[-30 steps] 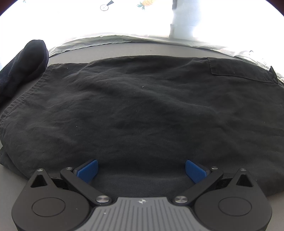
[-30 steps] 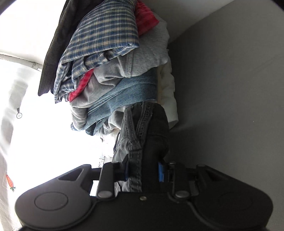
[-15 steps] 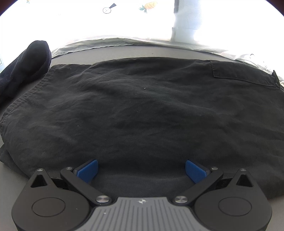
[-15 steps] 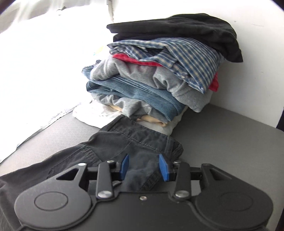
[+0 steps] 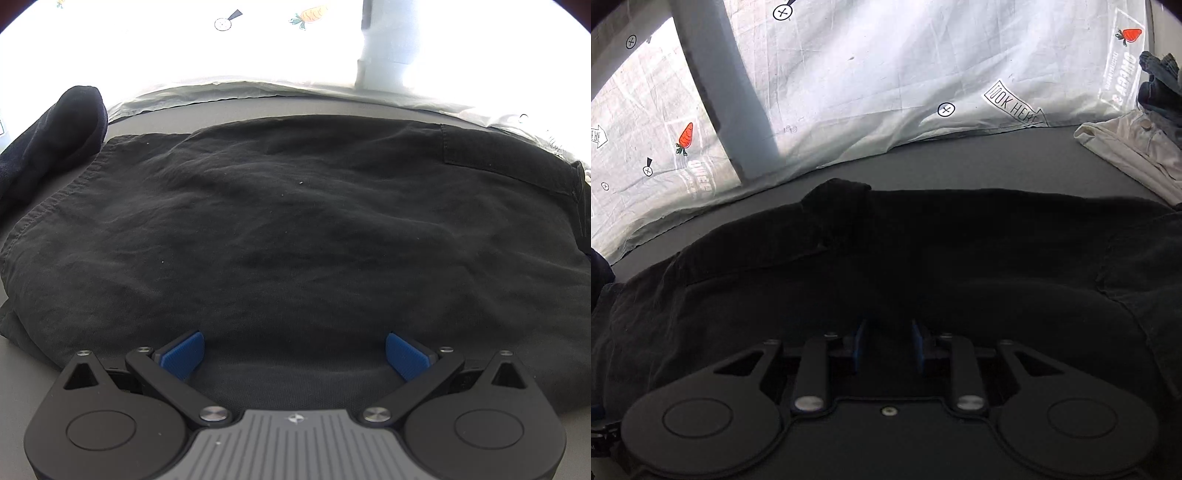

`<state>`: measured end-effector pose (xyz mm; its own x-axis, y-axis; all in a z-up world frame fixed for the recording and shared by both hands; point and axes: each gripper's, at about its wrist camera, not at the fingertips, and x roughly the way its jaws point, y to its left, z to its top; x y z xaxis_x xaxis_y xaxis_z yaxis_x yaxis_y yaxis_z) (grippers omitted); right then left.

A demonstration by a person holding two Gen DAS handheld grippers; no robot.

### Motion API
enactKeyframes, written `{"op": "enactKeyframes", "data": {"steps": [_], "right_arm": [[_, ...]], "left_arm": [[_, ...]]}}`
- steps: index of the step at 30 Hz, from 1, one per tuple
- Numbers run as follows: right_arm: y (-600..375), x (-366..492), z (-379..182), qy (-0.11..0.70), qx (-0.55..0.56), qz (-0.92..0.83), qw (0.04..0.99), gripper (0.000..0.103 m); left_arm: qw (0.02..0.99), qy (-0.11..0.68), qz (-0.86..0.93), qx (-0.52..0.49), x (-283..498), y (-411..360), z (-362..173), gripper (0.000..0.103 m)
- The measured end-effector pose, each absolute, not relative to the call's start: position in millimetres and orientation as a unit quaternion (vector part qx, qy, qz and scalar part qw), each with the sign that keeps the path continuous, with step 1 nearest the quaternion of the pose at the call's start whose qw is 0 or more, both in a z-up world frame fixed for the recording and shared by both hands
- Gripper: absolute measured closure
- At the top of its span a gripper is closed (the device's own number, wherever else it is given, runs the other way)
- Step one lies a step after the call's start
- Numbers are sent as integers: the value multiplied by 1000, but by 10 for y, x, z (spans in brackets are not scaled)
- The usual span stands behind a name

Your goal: Fold clothes

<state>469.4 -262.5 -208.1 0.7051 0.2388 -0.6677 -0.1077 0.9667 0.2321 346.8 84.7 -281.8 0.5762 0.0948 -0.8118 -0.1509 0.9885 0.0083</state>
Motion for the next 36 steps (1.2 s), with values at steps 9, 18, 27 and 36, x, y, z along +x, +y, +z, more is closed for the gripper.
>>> {"op": "enactKeyframes", "data": {"steps": [9,18,27,36], "right_arm": [[-2619,4404,-2227,309,58,116,942,73],[-2672,4393,-2258,301,77,120,943,73],[-2724,4399,-2283,300,99,126,940,71],[-2741,4404,-2300,299,110,131,939,68]], "left_arm": [[891,445,74,-44,3448,863,-2819,0],[899,386,160,-131,3189,1535,-2480,0],[857,348,312,-216,2848,2623,-2472,14],[879,345,298,-140,3044,2472,-2588,36]]}}
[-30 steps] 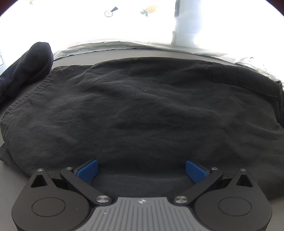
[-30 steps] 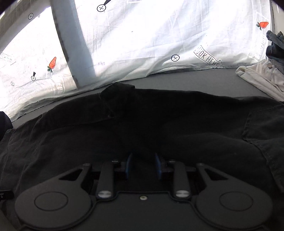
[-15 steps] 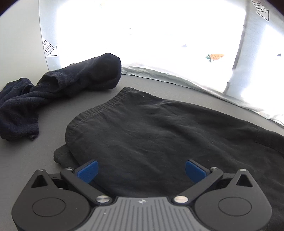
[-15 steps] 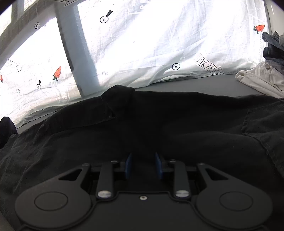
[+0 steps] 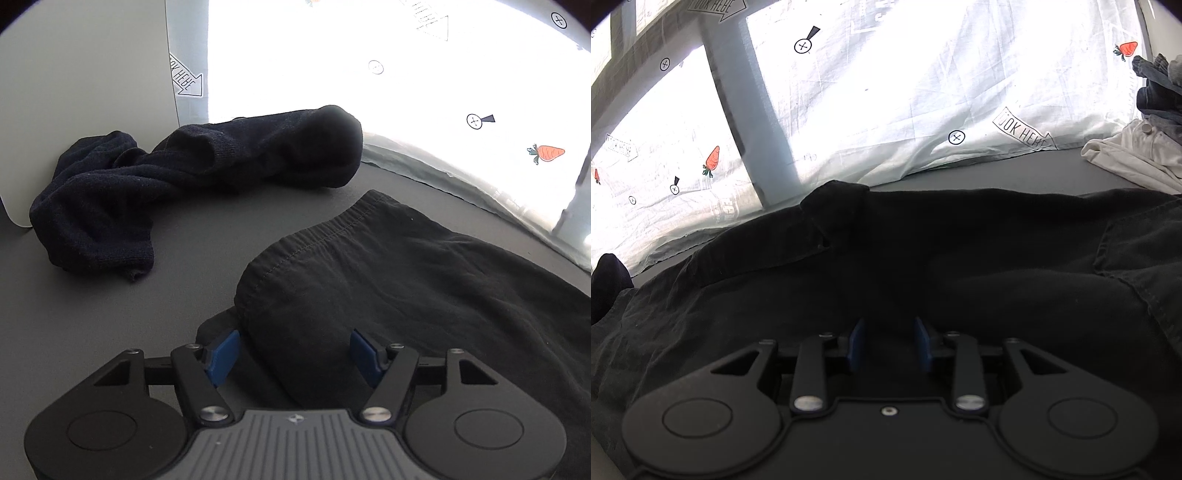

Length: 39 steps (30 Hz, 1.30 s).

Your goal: Fold clothes

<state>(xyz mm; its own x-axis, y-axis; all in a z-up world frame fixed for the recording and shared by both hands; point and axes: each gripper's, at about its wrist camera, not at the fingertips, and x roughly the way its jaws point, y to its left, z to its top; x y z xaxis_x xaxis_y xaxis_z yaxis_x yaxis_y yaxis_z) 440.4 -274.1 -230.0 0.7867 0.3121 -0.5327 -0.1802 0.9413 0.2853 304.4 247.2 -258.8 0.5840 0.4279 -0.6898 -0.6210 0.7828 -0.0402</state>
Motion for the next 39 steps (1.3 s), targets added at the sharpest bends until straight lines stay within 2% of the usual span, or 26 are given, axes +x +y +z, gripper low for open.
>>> {"op": "enactKeyframes", "data": {"steps": [2,4,5,6,8,9,14,17,18,19,20,25,30,32,34,38,39], "right_arm": [[-2760,4405,-2304,298,121,137,937,66],[-2779,4408,-2308,297,133,148,934,59],[-2789,4414,-2310,296,142,161,931,47],[-2794,4425,-2312,295,151,181,926,32],[-2778,4446,-2307,298,156,204,919,21],[-2765,4452,-2303,300,152,206,919,20],[-2677,4442,-2284,301,119,199,925,19],[-2711,4457,-2288,301,126,202,923,18],[-2721,4460,-2289,300,128,203,923,18],[-2724,4461,-2289,300,128,203,923,18],[-2724,4463,-2289,301,128,203,923,17],[-2728,4462,-2291,301,129,205,923,17],[-2731,4462,-2293,301,131,207,922,15],[-2731,4465,-2293,301,132,207,922,14],[-2728,4471,-2291,301,131,208,921,14],[-2718,4474,-2285,302,128,209,921,13],[-2715,4473,-2284,302,127,208,921,12]], "left_arm": [[881,347,291,-137,3082,2450,-2614,39],[880,349,292,-135,3125,2420,-2640,51],[879,350,293,-134,3148,2403,-2653,53],[879,351,295,-133,3170,2386,-2665,58],[879,351,296,-129,3213,2347,-2677,66],[881,349,293,-125,3231,2318,-2664,70],[894,359,242,-116,3414,2150,-2696,71],[893,367,238,-103,3493,2074,-2714,65],[894,366,236,-104,3495,2064,-2703,59],[896,361,233,-113,3469,2074,-2680,54],[897,354,233,-129,3420,2106,-2657,53],[876,307,277,-248,2987,2398,-2567,52],[849,269,327,-317,2616,2699,-2558,53],[840,274,342,-320,2576,2795,-2579,56],[839,277,346,-316,2574,2859,-2586,85],[850,280,322,-309,2645,2922,-2588,87],[855,286,311,-300,2699,2922,-2590,84]]}}
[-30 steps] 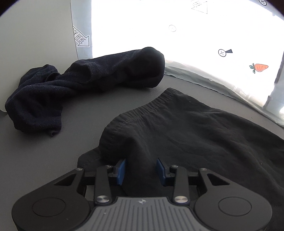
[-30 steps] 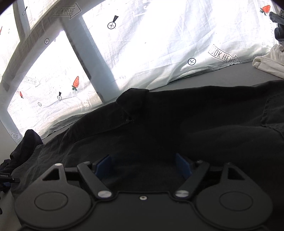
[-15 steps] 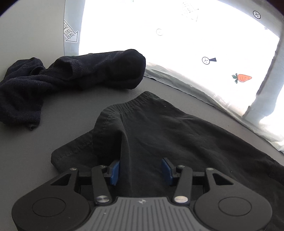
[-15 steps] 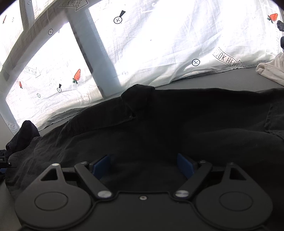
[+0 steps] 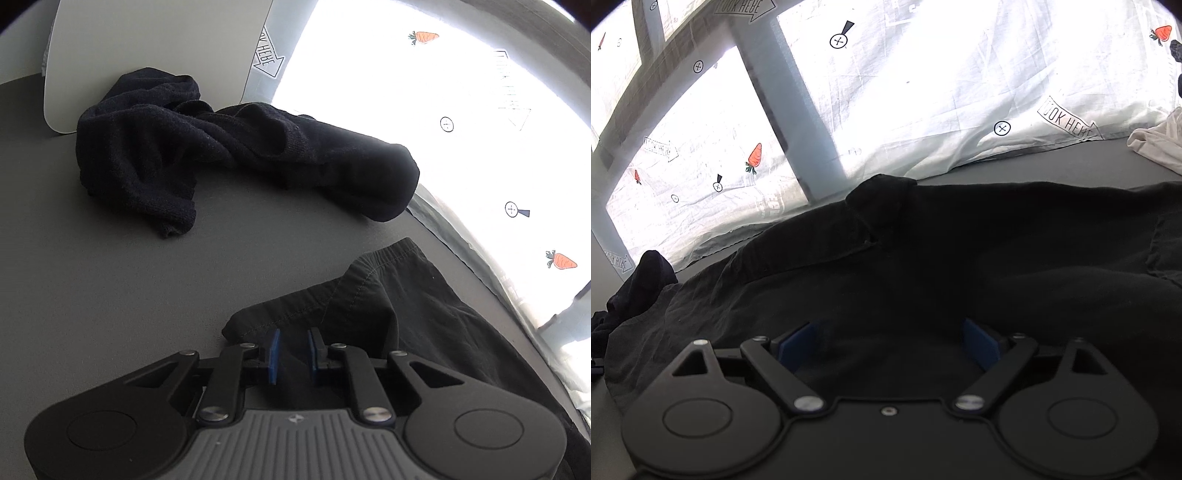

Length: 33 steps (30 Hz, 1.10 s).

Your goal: Fold clothes

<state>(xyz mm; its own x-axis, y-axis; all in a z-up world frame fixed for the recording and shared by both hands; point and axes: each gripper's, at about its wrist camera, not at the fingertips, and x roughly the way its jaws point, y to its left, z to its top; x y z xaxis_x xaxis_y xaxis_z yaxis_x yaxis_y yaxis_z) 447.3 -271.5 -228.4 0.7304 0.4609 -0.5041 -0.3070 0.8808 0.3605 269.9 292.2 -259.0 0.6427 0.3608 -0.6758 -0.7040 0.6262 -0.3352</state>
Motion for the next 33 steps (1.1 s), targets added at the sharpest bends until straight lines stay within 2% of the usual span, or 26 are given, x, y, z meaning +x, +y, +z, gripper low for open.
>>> {"op": "enactKeyframes", "data": {"steps": [2,4,7,10,12,17,19,23,27,29,33], "right_arm": [[-2708,4476,-2281,303,125,208,922,12],[-2701,4477,-2279,303,124,208,922,12],[-2687,4479,-2274,304,120,207,922,12],[-2674,4480,-2271,304,117,207,922,11],[-2670,4481,-2269,305,115,207,922,10],[-2670,4488,-2264,305,115,209,922,9],[-2666,4489,-2261,305,115,209,922,9],[-2659,4484,-2256,305,113,209,922,9],[-2665,4480,-2254,305,116,211,922,8],[-2666,4479,-2256,305,117,211,921,8],[-2672,4480,-2257,304,120,212,921,7]], "left_arm": [[865,303,295,-269,2835,2900,-2600,79],[872,319,280,-245,2959,2874,-2626,63],[874,342,266,-221,3125,2837,-2678,47],[872,360,269,-196,3252,2804,-2724,36],[874,365,261,-186,3309,2788,-2734,35],[885,375,216,-171,3449,2723,-2755,37],[886,376,200,-183,3498,2719,-2763,47],[893,374,179,-176,3597,2655,-2730,56],[900,376,171,-137,3643,2562,-2646,77],[902,369,175,-142,3585,2569,-2569,78],[895,322,209,-225,3272,2754,-2352,82]]}}
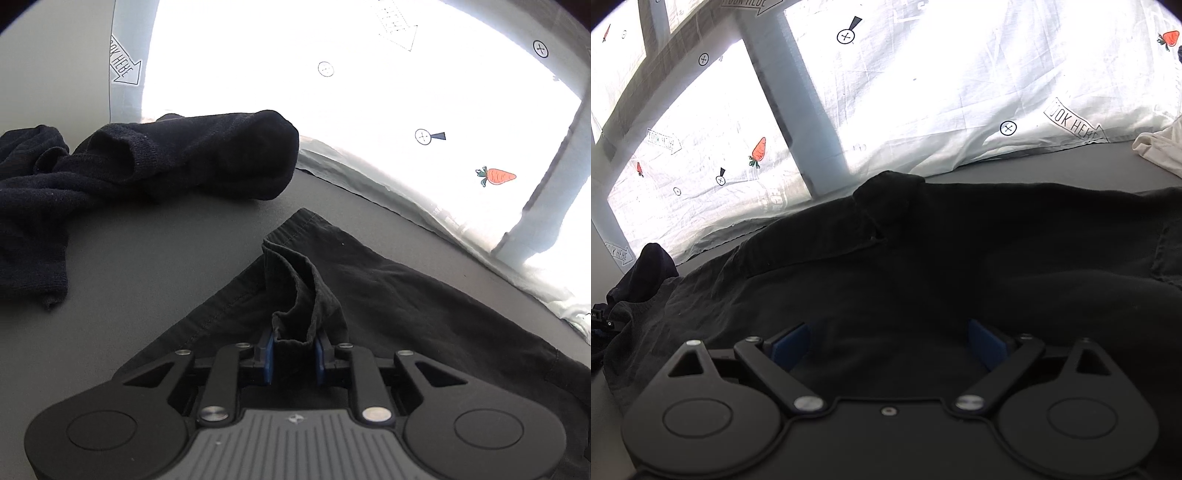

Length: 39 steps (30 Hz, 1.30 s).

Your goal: Fold clothes

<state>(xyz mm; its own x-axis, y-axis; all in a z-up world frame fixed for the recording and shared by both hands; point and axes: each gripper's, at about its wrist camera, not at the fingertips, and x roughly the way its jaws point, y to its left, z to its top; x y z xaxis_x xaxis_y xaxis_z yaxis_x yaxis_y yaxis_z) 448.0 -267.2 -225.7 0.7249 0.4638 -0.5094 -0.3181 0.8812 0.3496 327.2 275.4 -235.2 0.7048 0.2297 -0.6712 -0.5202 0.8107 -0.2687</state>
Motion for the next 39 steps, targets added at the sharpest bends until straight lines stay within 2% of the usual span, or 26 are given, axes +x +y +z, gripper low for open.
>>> {"op": "enactKeyframes", "data": {"steps": [2,4,5,9,11,14,16,19,21,23,27,31,33,35,36,38,39], "right_arm": [[-2676,4481,-2258,304,121,213,920,7],[-2681,4482,-2259,304,123,215,920,6],[-2687,4484,-2259,304,126,216,920,6],[-2705,4486,-2258,303,133,220,918,5],[-2695,4483,-2253,303,131,219,918,5],[-2651,4480,-2241,306,114,214,921,5],[-2602,4475,-2229,309,98,209,923,5],[-2431,4453,-2192,322,37,195,926,2],[-2325,4392,-2187,322,-1,181,929,0],[-2226,4328,-2186,320,-37,167,932,0],[-2247,4312,-2186,319,-33,167,932,0],[-2264,4305,-2185,318,-29,167,933,0],[-2261,4297,-2180,318,-29,167,933,0],[-2258,4295,-2179,318,-29,167,933,0],[-2257,4293,-2178,318,-29,167,933,0],[-2253,4294,-2180,318,-29,167,933,0],[-2253,4294,-2181,318,-29,167,933,0]], "left_arm": [[891,300,239,-243,3068,2860,-2192,84],[883,301,258,-250,2910,2975,-2127,92],[879,308,264,-250,2853,3030,-2133,92],[861,364,276,-223,2842,3085,-2414,90],[852,389,287,-202,2884,3064,-2592,85],[841,393,312,-200,2923,3030,-2613,80],[829,381,344,-220,2902,3032,-2536,54],[836,340,351,-249,2741,3042,-2432,31],[839,339,341,-256,2697,3020,-2440,23],[837,347,336,-259,2704,2998,-2496,22],[823,387,322,-263,2792,2911,-2698,21],[830,370,323,-263,2810,2820,-2801,9],[834,361,326,-260,2815,2793,-2805,12],[842,343,321,-264,2808,2781,-2795,42],[842,337,323,-270,2805,2786,-2787,61],[840,326,323,-291,2777,2824,-2763,77],[840,322,317,-300,2761,2848,-2744,90]]}}
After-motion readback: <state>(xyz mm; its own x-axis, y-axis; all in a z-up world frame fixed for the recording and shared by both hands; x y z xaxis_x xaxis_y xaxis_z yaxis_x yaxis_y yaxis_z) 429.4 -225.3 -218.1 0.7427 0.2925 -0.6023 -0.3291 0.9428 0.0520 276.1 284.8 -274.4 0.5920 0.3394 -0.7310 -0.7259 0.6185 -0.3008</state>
